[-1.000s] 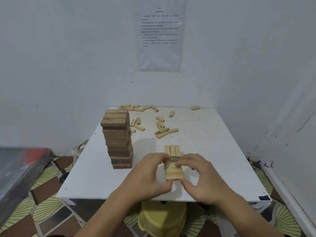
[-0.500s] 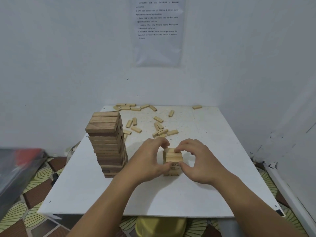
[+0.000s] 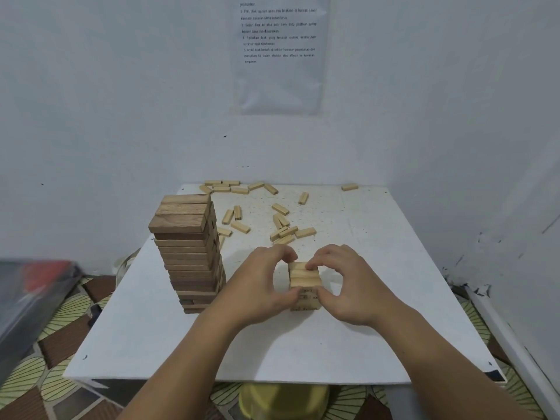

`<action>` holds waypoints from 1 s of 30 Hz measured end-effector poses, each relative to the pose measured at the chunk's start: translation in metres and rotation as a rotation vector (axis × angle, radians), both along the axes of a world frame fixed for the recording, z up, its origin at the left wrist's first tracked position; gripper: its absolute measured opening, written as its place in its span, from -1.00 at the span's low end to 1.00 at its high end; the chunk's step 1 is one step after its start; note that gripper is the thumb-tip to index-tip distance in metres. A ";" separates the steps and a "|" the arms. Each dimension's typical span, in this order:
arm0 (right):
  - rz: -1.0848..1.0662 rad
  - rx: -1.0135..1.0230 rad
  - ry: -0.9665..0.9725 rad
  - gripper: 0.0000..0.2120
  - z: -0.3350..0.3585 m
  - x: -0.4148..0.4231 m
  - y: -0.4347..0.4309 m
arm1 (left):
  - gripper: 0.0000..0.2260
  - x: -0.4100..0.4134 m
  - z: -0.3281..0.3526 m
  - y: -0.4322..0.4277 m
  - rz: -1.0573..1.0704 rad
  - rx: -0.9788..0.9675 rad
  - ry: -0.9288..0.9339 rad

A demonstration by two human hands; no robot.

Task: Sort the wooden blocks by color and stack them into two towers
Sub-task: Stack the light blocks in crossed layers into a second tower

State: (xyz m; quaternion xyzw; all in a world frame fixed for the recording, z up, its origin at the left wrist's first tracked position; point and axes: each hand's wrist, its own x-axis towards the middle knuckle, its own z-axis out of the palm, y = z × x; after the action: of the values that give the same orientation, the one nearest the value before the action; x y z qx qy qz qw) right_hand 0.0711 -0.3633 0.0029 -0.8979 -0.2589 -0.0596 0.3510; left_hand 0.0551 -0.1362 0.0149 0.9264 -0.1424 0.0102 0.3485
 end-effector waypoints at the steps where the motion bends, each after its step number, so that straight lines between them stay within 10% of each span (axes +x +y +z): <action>1: -0.006 0.004 0.004 -0.64 0.000 0.000 0.000 | -0.56 0.000 0.000 0.000 -0.002 -0.001 0.002; 21: -0.282 0.195 0.255 -0.05 -0.025 -0.044 0.043 | -0.38 -0.037 -0.035 -0.037 0.164 -0.277 0.139; 30: -0.318 0.301 0.337 -0.16 -0.035 -0.048 0.056 | -0.45 -0.037 -0.040 -0.049 0.193 -0.332 0.153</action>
State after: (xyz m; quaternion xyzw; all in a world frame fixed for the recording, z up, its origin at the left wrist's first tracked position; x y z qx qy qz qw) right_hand 0.0236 -0.3077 -0.0326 -0.8622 -0.0407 -0.0016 0.5049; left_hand 0.0177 -0.1855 -0.0253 0.8636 -0.0223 -0.0033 0.5037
